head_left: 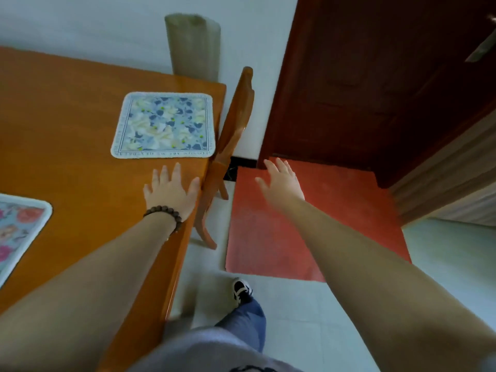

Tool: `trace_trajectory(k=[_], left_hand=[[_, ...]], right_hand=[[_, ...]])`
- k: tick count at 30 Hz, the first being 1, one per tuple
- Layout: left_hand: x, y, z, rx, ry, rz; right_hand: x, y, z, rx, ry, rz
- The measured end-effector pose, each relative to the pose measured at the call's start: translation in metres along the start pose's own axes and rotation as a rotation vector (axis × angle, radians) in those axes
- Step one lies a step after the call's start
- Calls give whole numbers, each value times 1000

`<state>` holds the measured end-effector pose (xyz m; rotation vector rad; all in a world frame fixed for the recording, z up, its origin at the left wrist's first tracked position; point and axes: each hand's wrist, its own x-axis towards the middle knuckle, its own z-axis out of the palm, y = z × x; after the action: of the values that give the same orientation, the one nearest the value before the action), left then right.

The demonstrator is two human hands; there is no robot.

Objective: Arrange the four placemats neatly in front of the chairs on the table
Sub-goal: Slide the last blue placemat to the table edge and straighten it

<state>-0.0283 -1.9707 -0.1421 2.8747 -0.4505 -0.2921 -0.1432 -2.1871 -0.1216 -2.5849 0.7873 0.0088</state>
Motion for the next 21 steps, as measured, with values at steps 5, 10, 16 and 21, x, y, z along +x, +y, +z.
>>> trace_trajectory(k=[5,10,16,21], left_hand=[[73,20,-22,-33,39,-138],[109,27,-38,-51,64,-242],[136,11,-40,-78,57,-416],[161,1,-31,-80,40,-608]], right_hand=[[115,-22,-42,-51,39,-115],[199,-51,-60,-113,31,-234],[268,-102,-43,-148,-60,-447],[324,-138,-11,-189,-178,-632]])
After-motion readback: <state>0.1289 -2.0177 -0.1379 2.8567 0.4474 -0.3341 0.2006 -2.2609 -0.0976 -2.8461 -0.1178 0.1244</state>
